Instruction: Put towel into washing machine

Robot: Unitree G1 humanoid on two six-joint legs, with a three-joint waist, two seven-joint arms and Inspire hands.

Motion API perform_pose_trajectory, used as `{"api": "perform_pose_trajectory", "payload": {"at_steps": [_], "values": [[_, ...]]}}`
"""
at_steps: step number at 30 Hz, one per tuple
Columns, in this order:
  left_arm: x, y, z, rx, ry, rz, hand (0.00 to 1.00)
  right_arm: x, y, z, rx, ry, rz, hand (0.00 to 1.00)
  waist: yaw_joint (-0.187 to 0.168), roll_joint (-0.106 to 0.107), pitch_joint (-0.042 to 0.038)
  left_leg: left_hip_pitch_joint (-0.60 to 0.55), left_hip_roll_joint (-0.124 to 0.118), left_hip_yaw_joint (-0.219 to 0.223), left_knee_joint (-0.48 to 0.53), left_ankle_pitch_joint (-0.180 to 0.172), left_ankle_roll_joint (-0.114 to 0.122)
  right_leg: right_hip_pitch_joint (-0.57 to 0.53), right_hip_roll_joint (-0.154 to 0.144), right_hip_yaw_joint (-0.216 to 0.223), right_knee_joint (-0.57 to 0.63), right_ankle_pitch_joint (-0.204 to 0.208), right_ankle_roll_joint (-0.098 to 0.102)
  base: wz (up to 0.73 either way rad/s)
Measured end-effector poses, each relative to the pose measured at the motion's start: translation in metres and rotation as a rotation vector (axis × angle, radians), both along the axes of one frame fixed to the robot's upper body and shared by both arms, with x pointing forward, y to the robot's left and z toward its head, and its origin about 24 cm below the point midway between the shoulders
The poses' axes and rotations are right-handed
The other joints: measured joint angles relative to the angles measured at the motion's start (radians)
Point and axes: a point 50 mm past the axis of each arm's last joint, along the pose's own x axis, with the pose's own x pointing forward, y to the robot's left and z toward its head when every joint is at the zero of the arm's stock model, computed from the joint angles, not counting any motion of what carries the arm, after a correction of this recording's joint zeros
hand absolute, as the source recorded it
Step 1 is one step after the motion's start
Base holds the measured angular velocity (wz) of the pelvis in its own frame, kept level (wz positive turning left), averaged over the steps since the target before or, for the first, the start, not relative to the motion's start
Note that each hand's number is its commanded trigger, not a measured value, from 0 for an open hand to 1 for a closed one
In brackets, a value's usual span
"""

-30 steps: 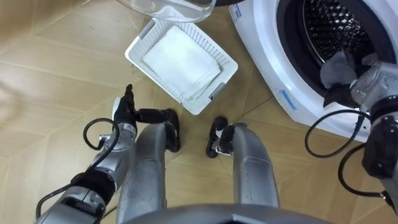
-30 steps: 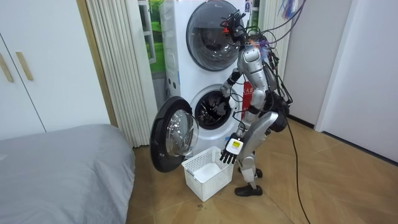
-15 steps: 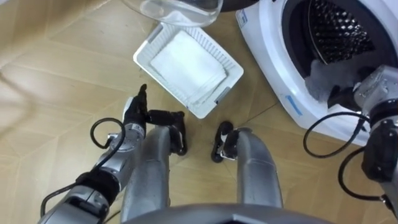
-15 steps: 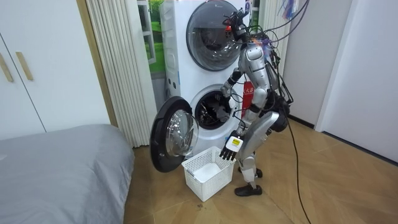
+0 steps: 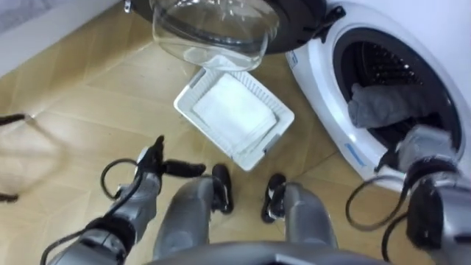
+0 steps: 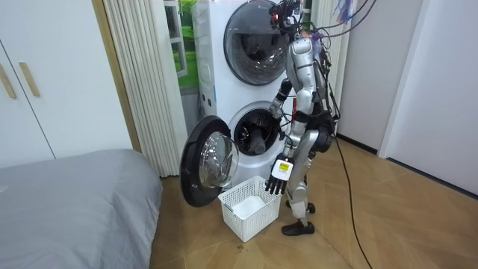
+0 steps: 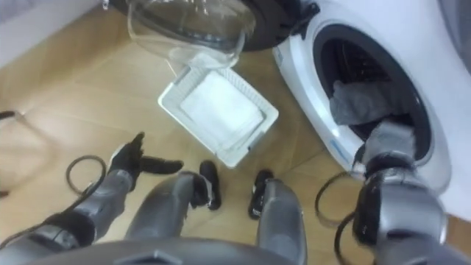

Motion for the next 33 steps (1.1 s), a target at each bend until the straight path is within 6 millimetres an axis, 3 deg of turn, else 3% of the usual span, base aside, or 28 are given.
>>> {"api": "perform_pose_trajectory", "payload": {"at_steps": [3, 5, 10, 14, 19, 23, 29, 33], "values": [[-0.019, 0.012, -0.007, 0.036, 0.05, 0.026, 0.0, -0.038, 0.001, -0.021, -0.063, 0.117, 0.076, 0.0, 0.007, 0.016, -0.0105, 0.071, -0.003, 0.001, -0.067, 0.015, -0.006, 0.074, 0.014, 0.001, -0.078, 0.025, 0.005, -0.06], [-0.037, 0.022, -0.012, 0.041, 0.098, 0.095, 0.0, -0.069, 0.001, -0.033, -0.098, 0.204, 0.141, 0.0, 0.01, 0.02, -0.0131, 0.132, -0.008, 0.002, -0.126, 0.028, -0.012, 0.135, 0.026, 0.001, -0.135, 0.041, 0.006, -0.07], [-0.074, 0.034, -0.02, 0.062, 0.17, 0.158, 0.0, -0.113, -0.001, -0.045, -0.222, 0.343, 0.451, 0.0, -0.001, 0.021, -0.017, 0.251, -0.009, 0.002, -0.206, 0.039, -0.028, 0.257, 0.047, -0.003, -0.234, 0.063, 0.006, -0.07], [-0.097, 0.044, -0.022, 0.071, 0.204, 0.231, 0.0, -0.124, 0.002, -0.05, -0.301, 0.376, 0.797, 0.0, -0.017, 0.01, -0.0236, 0.328, -0.01, -0.004, -0.237, 0.044, -0.038, 0.345, 0.048, -0.02, -0.281, 0.063, 0.006, 0.04], [-0.11, 0.049, -0.02, 0.085, 0.205, 0.259, 0.0, -0.143, 0.014, -0.06, -0.26, 0.444, 1.173, 0.0, -0.018, -0.01, -0.0314, 0.413, -0.012, -0.012, -0.256, 0.043, -0.044, 0.438, 0.061, -0.025, -0.33, 0.065, 0.005, 0.01], [-0.113, 0.049, -0.021, 0.085, 0.218, 0.261, 0.0, -0.137, 0.027, -0.065, -0.255, 0.439, 1.509, 0.0, -0.016, -0.011, -0.0305, 0.478, -0.019, -0.025, -0.286, 0.043, -0.051, 0.505, 0.066, -0.032, -0.349, 0.068, 0.005, 0.02], [-0.119, 0.049, -0.022, 0.085, 0.256, 0.243, 0.0, -0.131, 0.05, -0.072, -0.183, 0.367, 1.744, 0.0, -0.016, -0.019, -0.0318, 0.529, -0.024, -0.047, -0.303, 0.042, -0.052, 0.559, 0.066, -0.041, -0.365, 0.067, 0.009, 0.09], [-0.131, 0.046, -0.024, 0.076, 0.29, 0.243, 0.0, -0.138, 0.057, -0.075, -0.111, 0.347, 1.84, 0.0, -0.017, -0.024, -0.0296, 0.553, -0.028, -0.051, -0.31, 0.042, -0.052, 0.59, 0.067, -0.04, -0.382, 0.069, 0.012, 0.03]]}}
